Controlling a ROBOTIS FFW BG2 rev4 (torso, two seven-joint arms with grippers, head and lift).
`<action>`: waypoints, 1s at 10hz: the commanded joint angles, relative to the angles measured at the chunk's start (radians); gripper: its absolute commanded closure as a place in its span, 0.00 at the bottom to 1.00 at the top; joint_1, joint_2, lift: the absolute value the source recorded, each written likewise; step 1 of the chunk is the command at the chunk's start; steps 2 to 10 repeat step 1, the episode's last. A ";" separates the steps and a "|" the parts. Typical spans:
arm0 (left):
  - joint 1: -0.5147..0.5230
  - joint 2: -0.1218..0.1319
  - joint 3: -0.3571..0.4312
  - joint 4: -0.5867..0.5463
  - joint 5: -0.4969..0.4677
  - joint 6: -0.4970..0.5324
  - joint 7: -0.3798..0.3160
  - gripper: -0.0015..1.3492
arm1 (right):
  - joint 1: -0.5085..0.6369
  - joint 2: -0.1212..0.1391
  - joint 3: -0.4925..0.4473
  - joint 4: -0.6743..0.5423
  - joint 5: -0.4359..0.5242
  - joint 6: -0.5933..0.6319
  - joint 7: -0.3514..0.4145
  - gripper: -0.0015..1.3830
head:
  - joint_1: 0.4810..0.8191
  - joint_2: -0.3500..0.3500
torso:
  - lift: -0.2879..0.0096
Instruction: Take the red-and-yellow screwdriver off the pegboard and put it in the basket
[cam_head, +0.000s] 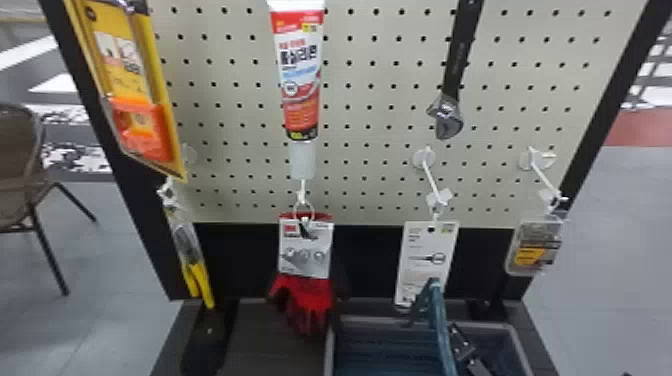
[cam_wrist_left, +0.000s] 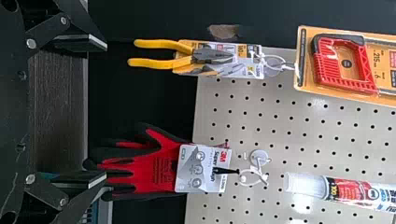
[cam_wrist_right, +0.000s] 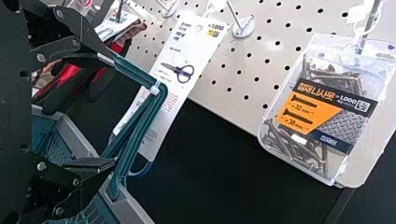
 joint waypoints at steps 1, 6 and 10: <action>0.000 0.000 0.000 0.000 0.000 0.000 0.000 0.23 | 0.001 0.000 -0.001 -0.003 0.000 -0.006 0.000 0.36 | 0.20 0.50 | 0.63; 0.000 0.000 0.000 0.000 0.000 0.000 0.000 0.23 | 0.001 0.000 -0.001 -0.003 0.000 -0.006 0.000 0.36 | 0.20 0.50 | 0.63; 0.000 0.000 0.000 0.000 0.000 0.000 0.000 0.23 | 0.001 0.000 -0.001 -0.003 0.000 -0.006 0.000 0.36 | 0.20 0.50 | 0.63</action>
